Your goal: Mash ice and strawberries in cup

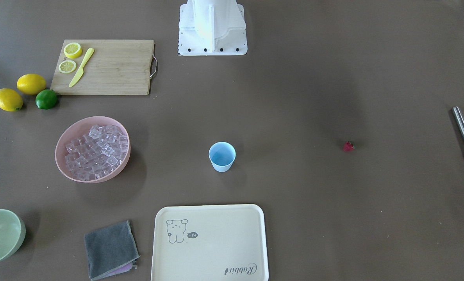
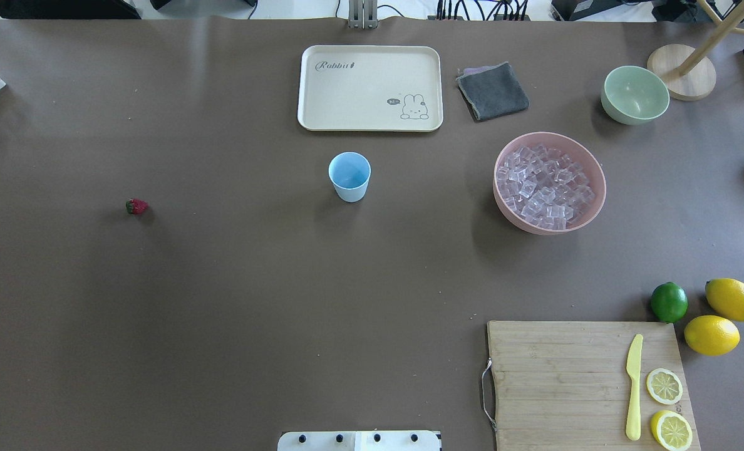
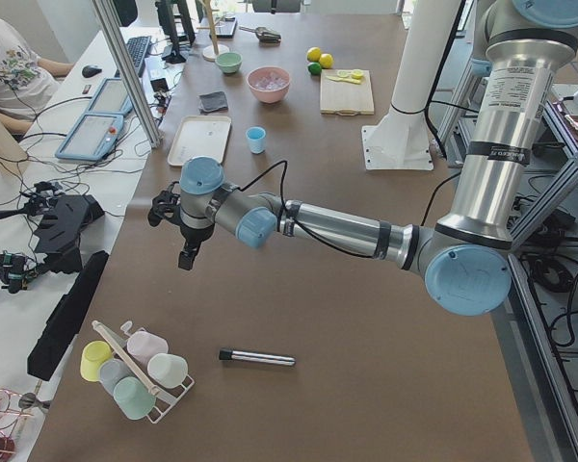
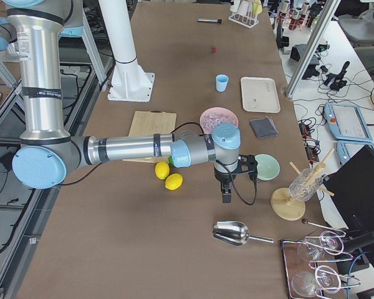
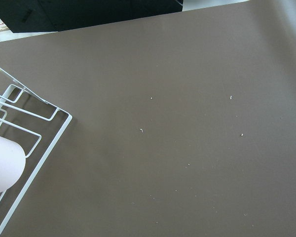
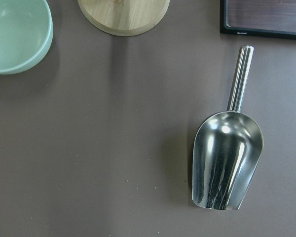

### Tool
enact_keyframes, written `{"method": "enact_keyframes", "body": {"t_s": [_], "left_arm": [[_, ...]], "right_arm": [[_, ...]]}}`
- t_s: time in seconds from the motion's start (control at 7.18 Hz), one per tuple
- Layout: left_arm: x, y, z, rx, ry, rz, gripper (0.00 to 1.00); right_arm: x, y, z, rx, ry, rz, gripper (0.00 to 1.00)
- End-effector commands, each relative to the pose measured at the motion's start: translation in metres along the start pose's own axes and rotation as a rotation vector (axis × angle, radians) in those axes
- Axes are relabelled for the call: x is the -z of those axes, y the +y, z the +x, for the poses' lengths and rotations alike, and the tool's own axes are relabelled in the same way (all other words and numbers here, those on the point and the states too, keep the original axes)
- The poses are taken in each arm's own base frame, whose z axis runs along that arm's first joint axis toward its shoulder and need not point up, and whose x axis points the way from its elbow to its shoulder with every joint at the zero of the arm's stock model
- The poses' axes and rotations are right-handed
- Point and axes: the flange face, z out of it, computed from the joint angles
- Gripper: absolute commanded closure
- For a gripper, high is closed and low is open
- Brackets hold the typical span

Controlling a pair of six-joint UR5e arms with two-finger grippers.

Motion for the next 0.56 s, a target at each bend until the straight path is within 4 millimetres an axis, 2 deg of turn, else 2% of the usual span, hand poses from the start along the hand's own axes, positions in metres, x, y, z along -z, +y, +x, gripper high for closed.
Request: {"method": "enact_keyframes", "body": {"t_s": [0.0,0.14,0.42], "left_arm": [[0.0000,0.0001,0.0010,0.004,-0.001,0.002,0.03],[-0.0012,-0.0003,-0.0005,0.004,-0.006,0.001,0.03],[-0.0015,-0.0064,0.0092,-0.012,-0.006,0.008,0.03]], "right_arm": [[0.0018,-0.0011,-0.0024,0.003,-0.002,0.005,0.01],[-0.0003,-0.0001,-0.0006,0.002,-0.001,0.002,0.01],[0.0034,-0.0034,-0.0042,0.014,-0.003,0.010,0.01]]}}
